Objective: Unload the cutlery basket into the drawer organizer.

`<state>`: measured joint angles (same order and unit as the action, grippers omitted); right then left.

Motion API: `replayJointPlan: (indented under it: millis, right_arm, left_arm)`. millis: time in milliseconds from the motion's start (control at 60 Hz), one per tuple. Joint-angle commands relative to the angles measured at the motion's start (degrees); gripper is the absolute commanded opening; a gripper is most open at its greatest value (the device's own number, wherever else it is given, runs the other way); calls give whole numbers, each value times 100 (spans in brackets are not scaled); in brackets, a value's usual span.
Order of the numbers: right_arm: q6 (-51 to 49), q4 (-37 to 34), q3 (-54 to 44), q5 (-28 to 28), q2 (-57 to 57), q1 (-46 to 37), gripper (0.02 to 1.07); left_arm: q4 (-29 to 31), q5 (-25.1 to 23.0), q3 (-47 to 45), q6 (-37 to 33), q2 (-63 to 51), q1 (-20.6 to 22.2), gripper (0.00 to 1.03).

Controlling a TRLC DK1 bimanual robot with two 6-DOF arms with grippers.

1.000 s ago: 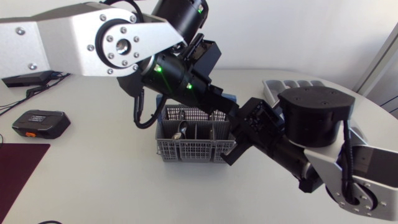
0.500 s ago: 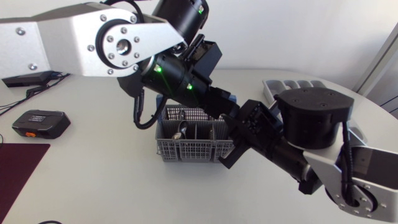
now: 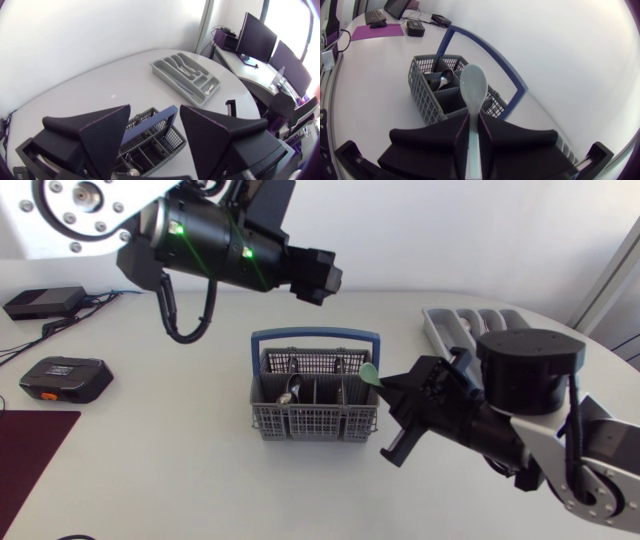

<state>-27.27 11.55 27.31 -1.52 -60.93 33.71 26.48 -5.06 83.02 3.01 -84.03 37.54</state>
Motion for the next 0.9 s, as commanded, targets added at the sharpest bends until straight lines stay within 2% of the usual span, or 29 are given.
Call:
replayJointPlan:
  millis: [0,267,467,650,883]
  right_arm:
    - [-244,-267,-112,-472,178,-568,11]
    - [-1554,-1366,108,-2221,362,-2334,11]
    - [-2898,-2087,503,-3249,-315,-3679,11]
    - [-4059,-2500,1048,-3680,-1237,-4672,11]
    - [-5403,-3247,2200,-3733,-2600,-5604,10]
  left_arm:
    - [-20,102,-252,-125,115,-124,71]
    - [252,154,-665,-977,282,-379,69]
    - [279,190,-990,-1452,282,-528,68]
    - [279,357,-1157,-1698,194,-520,68]
    - [270,418,-1289,-1830,159,-449,68]
